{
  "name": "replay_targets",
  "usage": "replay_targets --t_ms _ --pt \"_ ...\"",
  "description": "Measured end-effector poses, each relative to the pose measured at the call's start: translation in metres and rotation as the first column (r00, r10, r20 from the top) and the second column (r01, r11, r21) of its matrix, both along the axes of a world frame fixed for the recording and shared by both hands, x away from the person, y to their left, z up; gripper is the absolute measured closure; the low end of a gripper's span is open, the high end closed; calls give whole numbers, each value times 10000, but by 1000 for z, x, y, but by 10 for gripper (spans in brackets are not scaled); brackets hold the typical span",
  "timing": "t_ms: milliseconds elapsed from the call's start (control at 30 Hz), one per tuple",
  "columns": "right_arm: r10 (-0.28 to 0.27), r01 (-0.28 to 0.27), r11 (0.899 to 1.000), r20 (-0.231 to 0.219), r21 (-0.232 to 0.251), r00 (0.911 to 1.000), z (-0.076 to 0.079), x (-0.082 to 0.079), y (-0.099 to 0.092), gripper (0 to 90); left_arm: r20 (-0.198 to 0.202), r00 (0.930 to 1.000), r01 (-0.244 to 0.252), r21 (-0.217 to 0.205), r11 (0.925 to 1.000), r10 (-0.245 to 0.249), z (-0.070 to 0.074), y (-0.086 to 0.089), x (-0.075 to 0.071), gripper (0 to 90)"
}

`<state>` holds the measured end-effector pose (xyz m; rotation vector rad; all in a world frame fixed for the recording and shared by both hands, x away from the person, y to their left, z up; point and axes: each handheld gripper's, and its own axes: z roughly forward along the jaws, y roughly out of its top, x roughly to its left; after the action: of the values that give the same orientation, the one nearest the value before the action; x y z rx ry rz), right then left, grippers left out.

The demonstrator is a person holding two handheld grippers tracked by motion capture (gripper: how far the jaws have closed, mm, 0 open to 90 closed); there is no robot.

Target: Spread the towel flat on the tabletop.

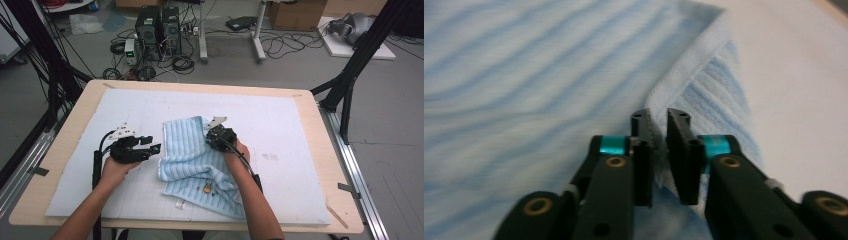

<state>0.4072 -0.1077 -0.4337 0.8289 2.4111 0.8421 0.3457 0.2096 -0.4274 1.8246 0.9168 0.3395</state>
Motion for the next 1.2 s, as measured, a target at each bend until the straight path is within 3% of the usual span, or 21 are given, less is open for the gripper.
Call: replay_targets --t_ms 33,67,133,300,367,433,467,500,600,633,700,733,767,867,933,967,1033,1100,1167,1200 --pt "0 0 10000 0 0 10000 0 0 0 831 -31 10000 -15 -1 10000 15 -1 1 0 469" --pt "-797 797 9968 31 -2 9968 2 10 -12 836 -87 10000 -36 -1 10000 36 -1 0 1 471" --pt "-1294 1292 9914 91 224 9915 3 17 -23 836 -80 10000 43 54 10000 -43 -2 -2 1 471" --pt "-2416 2421 9676 -169 718 9702 3 40 -46 841 -150 9998 95 173 9998 -93 -4 -6 1 473" --pt "-3159 3145 9414 -78 1218 9487 2 45 -57 855 -140 9999 -60 236 9997 63 -4 -6 1 472" --pt "-3929 3924 9058 -297 1597 9191 0 48 -70 840 -132 9996 -226 284 9993 230 -3 -3 2 471" --pt "-4131 4151 8945 -484 1663 9094 -2 49 -76 817 -131 9993 -333 274 9991 337 -3 -3 2 471" --pt "-4191 4232 8877 -627 1811 9058 -3 49 -80 785 -131 9990 -435 262 9987 439 -4 -2 3 471" --pt "-4297 4278 8771 -415 2184 9020 0 42 -90 718 -175 9972 -730 183 9972 734 -6 0 7 471" --pt "-4261 4258 8753 -507 2292 9033 1 39 -93 708 -253 9964 -805 217 9965 810 -7 0 10 471" --pt "-4025 4025 8854 -497 2324 9141 3 33 -98 689 -379 9954 -876 217 9959 884 -10 -3 15 472" --pt "-4025 4025 8854 -497 2324 9141 3 33 -98 689 -379 9954 -876 217 9959 884 -10 -3 15 472" --pt "-3858 3831 8934 -360 2346 9219 5 27 -103 687 -419 9947 -929 203 9955 937 -11 -6 19 474" --pt "-3424 3383 8992 -349 2774 9389 7 22 -108 727 -572 9937 -939 376 9949 960 -15 -18 29 475" --pt "-2860 2862 9167 -422 2788 9573 5 23 -103 769 -603 9938 -911 406 9950 935 -16 -23 32 478" --pt "-2538 2591 9202 -568 2935 9656 3 24 -100 777 -621 9937 -910 395 9951 933 -16 -25 33 480" --pt "-2069 2178 9308 -682 2934 9760 -4 29 -90 787 -656 9933 -922 400 9949 946 -17 -27 34 481" --pt "-2130 2246 9315 -714 2859 9744 -10 34 -82 786 -716 9929 -920 511 9944 955 -18 -27 34 481" --pt "-2512 2607 9388 -706 2250 9654 -16 41 -74 773 -763 9921 -951 592 9937 995 -19 -26 34 480" --pt "-2913 2960 9321 -536 2087 9551 -16 43 -71 765 -754 9916 -1004 597 9932 1048 -19 -25 35 480"
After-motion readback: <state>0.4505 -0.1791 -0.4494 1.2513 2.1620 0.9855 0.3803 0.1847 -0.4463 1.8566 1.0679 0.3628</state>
